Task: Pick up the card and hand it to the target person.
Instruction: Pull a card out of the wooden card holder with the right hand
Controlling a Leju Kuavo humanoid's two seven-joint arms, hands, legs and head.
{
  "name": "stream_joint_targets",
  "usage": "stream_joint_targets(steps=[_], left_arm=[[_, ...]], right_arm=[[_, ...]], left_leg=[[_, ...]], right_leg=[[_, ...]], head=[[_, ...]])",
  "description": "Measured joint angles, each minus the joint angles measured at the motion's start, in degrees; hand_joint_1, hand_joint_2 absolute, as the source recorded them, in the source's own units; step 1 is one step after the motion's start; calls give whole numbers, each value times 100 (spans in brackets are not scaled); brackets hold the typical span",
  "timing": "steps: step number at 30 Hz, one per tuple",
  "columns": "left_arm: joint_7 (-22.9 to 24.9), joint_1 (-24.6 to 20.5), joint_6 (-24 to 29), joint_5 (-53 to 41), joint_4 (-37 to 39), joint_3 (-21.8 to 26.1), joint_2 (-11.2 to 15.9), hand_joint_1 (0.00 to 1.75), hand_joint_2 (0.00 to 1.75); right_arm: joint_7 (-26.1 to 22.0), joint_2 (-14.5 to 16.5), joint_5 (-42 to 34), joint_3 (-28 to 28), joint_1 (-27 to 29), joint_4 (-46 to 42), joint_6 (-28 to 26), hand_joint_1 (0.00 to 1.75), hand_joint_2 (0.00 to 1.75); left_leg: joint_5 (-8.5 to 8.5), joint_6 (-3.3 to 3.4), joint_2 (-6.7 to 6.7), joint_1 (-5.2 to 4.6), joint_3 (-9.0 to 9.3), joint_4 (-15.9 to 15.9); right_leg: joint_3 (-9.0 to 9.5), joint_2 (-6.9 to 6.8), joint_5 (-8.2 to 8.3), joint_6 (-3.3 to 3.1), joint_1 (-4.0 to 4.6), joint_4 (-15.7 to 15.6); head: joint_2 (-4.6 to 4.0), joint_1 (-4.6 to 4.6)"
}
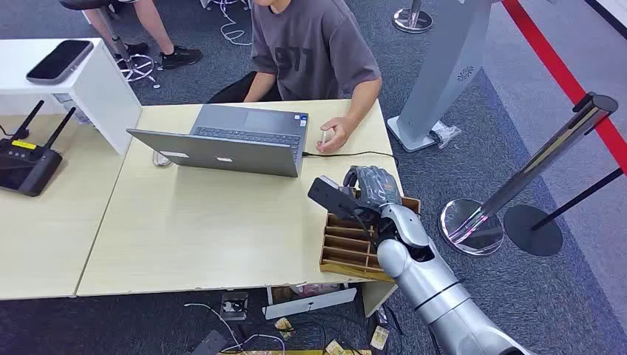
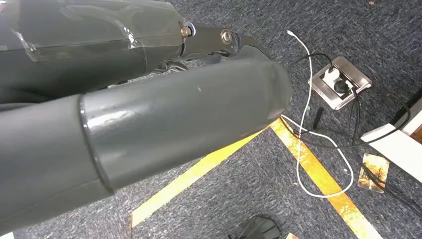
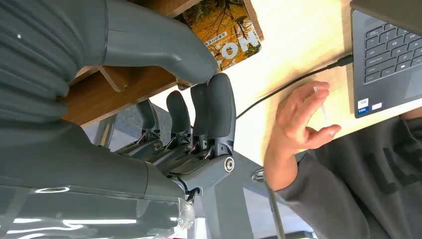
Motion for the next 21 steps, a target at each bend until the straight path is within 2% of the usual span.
stream_joint_targets(steps=[21], left_arm=[[-7, 16, -10, -10, 2, 0, 0, 0, 0]], right_arm=[[45, 7, 9, 3, 84, -127, 24, 123, 175]], left_leg=[[0, 0, 1, 0, -1, 0]], right_leg=[[-1, 0, 0, 0, 0, 0]], head=[[0, 0]])
